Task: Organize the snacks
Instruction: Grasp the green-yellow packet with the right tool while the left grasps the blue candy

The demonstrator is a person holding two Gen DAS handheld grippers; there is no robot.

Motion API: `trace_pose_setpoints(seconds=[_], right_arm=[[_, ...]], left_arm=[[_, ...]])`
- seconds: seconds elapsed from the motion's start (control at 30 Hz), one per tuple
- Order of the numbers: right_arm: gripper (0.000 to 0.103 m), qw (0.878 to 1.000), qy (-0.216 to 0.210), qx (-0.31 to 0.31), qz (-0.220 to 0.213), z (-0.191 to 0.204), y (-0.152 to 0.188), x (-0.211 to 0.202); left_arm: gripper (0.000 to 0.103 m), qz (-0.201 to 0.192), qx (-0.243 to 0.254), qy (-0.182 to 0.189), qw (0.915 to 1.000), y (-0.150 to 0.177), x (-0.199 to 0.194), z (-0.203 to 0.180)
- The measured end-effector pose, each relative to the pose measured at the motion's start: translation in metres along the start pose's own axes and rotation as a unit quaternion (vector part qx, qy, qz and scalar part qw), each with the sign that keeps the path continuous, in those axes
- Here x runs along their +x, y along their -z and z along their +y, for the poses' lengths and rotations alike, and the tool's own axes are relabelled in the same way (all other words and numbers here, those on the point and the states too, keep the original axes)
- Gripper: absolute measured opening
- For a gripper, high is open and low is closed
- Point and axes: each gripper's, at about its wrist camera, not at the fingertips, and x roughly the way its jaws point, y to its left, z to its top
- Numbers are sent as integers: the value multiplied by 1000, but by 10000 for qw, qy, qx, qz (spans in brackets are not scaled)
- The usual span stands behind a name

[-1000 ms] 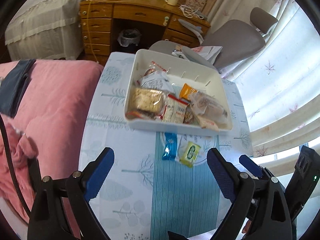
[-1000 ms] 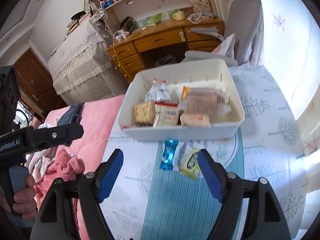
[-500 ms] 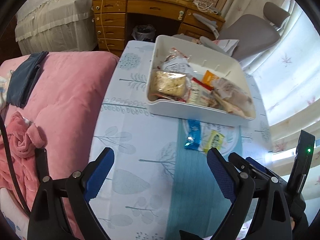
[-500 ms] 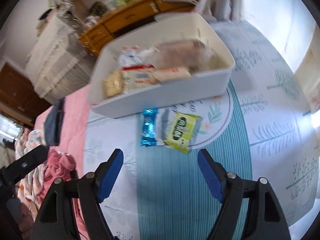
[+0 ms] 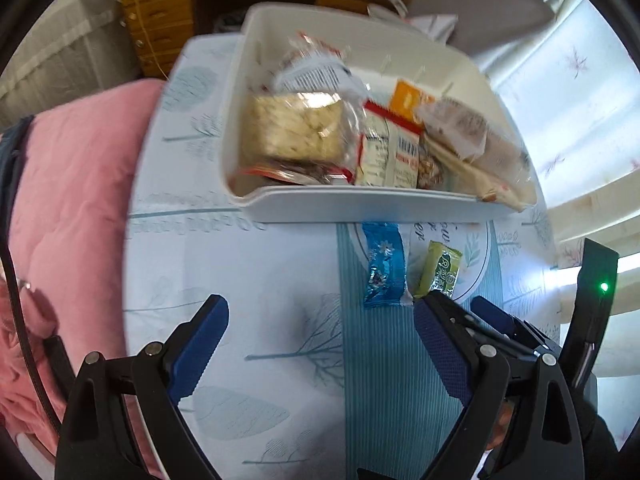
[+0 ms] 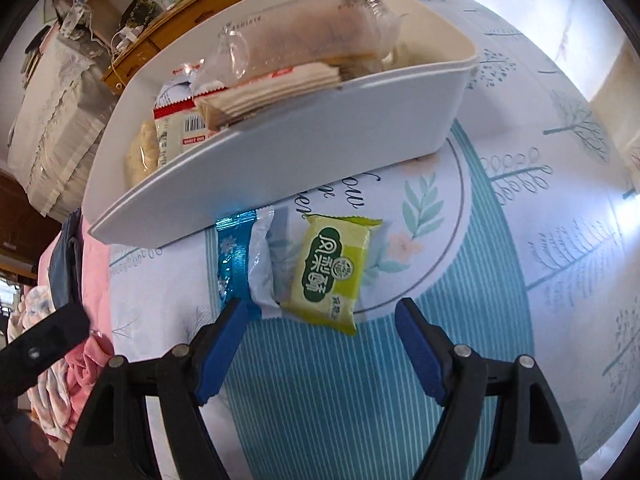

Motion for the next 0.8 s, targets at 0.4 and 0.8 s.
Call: trace_pose_setpoints(seconds=[0.4, 0.8], right_arm=[[59, 9923, 257, -1211, 84, 6, -4, 13], [42, 9826, -158, -1815, 354, -5, -8, 14]], left_arm=[[93, 728, -218, 2, 9971, -19, 69, -29], [87, 901, -455, -307, 9944, -23, 106, -57]])
